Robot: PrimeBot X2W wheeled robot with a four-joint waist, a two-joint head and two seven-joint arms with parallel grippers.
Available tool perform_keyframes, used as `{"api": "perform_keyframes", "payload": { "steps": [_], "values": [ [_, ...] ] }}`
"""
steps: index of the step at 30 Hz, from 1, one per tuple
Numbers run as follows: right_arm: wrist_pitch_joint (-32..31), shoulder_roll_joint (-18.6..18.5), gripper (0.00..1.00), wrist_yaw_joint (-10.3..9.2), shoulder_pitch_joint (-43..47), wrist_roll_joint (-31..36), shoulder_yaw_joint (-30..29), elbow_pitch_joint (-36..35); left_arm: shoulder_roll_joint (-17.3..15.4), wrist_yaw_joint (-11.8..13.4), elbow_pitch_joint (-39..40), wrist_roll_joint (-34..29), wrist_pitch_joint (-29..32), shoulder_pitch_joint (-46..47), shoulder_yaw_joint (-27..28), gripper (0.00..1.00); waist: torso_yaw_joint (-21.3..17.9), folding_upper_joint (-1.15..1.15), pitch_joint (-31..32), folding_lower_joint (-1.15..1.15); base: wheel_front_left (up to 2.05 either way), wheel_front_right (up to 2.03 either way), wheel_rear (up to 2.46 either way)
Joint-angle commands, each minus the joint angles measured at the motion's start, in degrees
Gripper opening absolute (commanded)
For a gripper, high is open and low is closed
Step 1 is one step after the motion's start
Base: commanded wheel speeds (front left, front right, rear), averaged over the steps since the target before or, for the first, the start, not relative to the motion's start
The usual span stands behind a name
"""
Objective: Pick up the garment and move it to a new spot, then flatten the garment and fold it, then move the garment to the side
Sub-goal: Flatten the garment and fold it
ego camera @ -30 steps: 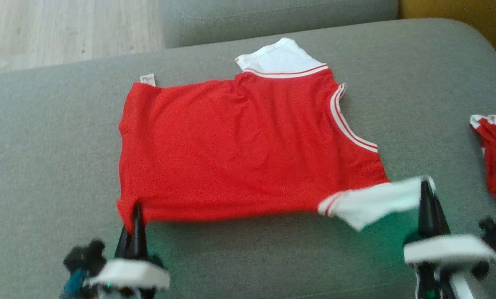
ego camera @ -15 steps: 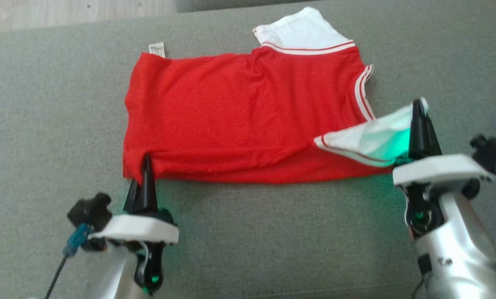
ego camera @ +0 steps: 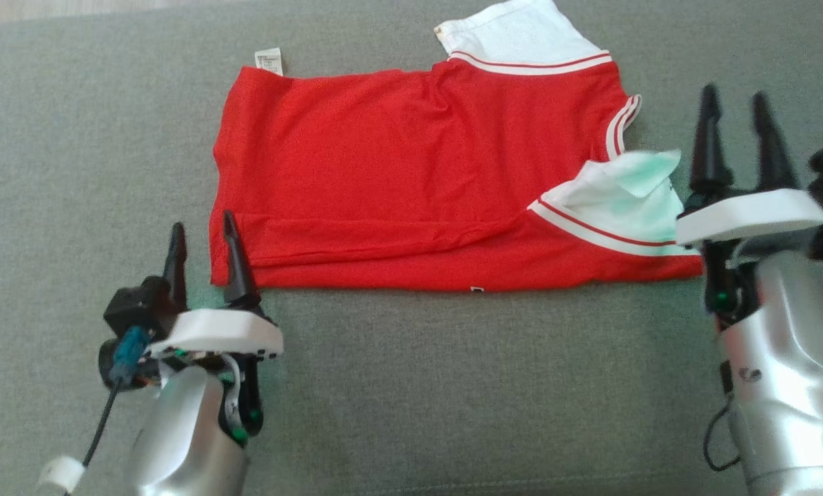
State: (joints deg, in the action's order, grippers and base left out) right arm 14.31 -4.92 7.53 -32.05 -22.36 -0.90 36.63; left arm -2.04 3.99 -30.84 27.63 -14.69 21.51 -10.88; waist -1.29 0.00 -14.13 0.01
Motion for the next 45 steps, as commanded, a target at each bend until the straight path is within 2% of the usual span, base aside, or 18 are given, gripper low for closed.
{"api": "perform_keyframes", "payload": {
  "steps": [1, 3, 6, 13, 22, 28, 40, 45],
  "values": [
    [0.7, -0.1, 1.0, -0.04, 1.1, 4.4, -0.8, -4.4, -0.8, 1.7, 2.4, -2.6, -0.3, -0.5, 2.7, 1.0, 0.0, 0.0, 0.7, -0.01, 0.0, 0.0, 0.0],
    [0.7, 0.7, 1.0, -0.04, 4.1, 9.0, -2.1, -7.0, -0.8, 2.7, 3.0, -5.0, -0.3, -2.5, 3.5, 1.0, 0.0, 0.0, 1.6, -0.01, 0.0, 0.0, 0.0],
    [0.7, 1.5, 1.0, -0.04, 8.8, 13.4, -2.1, -9.4, -0.8, 2.9, 3.2, -9.4, -0.3, -5.6, 4.1, 1.0, 0.0, 0.0, 3.2, -0.01, 0.0, 0.0, 0.0],
    [0.7, 2.0, 1.0, -0.04, 17.4, 16.5, -1.1, -10.7, -0.8, 2.1, 4.3, -16.9, -0.3, -12.6, 5.4, 1.0, -0.2, 0.0, 7.2, -0.01, 0.0, 0.0, 0.0],
    [0.7, 2.0, 1.0, -0.04, 24.1, 14.1, 1.6, -8.5, -0.8, 0.6, 7.2, -18.1, -0.3, -20.6, 7.9, 1.0, -0.9, 0.0, 12.3, -0.01, 0.0, 0.0, 0.0],
    [0.7, 2.0, 1.0, -0.04, 25.1, 13.3, 2.5, -7.9, -0.8, -0.2, 8.0, -17.0, -0.3, -22.2, 8.1, 1.0, -1.2, 0.0, 12.6, -0.01, 0.0, 0.0, 0.0],
    [0.7, 2.0, 1.0, -0.04, 20.8, 12.4, 3.0, -8.8, -0.8, -1.4, 7.8, -13.5, -0.3, -16.4, 7.3, 1.0, -2.6, 0.0, 6.6, -0.01, 0.0, 0.0, 0.0],
    [0.7, 2.0, 1.0, -0.04, 18.9, 11.8, 3.4, -9.8, -0.8, -2.2, 4.0, -11.3, -0.3, -11.8, 8.0, 1.0, -3.3, 0.0, 3.2, -0.01, 0.0, 0.0, 0.0]
  ]
}}
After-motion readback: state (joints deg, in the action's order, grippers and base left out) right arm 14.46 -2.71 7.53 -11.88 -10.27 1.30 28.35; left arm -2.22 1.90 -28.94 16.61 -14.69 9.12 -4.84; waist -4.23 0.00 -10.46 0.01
